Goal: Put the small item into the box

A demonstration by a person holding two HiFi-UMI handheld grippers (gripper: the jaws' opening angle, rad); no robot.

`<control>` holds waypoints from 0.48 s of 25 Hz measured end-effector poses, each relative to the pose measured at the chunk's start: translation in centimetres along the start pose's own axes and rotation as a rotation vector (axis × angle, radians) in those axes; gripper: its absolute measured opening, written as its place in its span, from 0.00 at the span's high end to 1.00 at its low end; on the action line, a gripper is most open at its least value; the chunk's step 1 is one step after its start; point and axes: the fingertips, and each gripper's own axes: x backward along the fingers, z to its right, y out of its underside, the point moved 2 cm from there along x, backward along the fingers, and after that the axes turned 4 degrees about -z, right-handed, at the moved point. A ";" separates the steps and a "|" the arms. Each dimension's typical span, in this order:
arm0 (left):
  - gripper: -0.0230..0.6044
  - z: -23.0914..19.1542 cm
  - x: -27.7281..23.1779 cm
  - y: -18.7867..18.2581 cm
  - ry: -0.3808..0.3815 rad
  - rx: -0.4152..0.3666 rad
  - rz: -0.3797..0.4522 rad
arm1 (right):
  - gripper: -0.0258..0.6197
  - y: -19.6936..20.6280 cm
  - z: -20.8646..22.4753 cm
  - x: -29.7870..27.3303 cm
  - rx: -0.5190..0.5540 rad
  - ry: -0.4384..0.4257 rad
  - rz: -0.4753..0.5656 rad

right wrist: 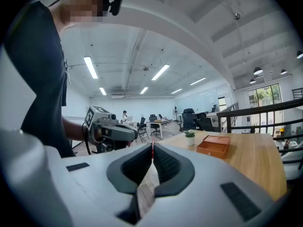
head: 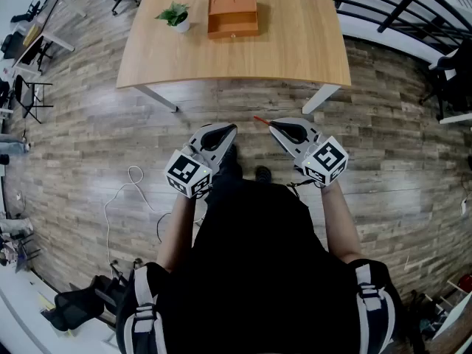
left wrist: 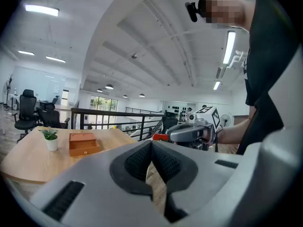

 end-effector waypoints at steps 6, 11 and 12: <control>0.93 -0.4 0.8 0.1 -0.015 0.013 0.009 | 0.91 -0.4 -0.3 -0.5 0.013 -0.015 -0.003; 0.93 -0.7 1.2 0.1 -0.027 0.024 0.013 | 0.91 -0.2 -0.4 -1.1 0.004 -0.021 -0.008; 0.93 -0.8 1.2 0.1 -0.028 0.024 0.012 | 0.91 -0.2 -0.4 -1.2 0.003 -0.023 -0.009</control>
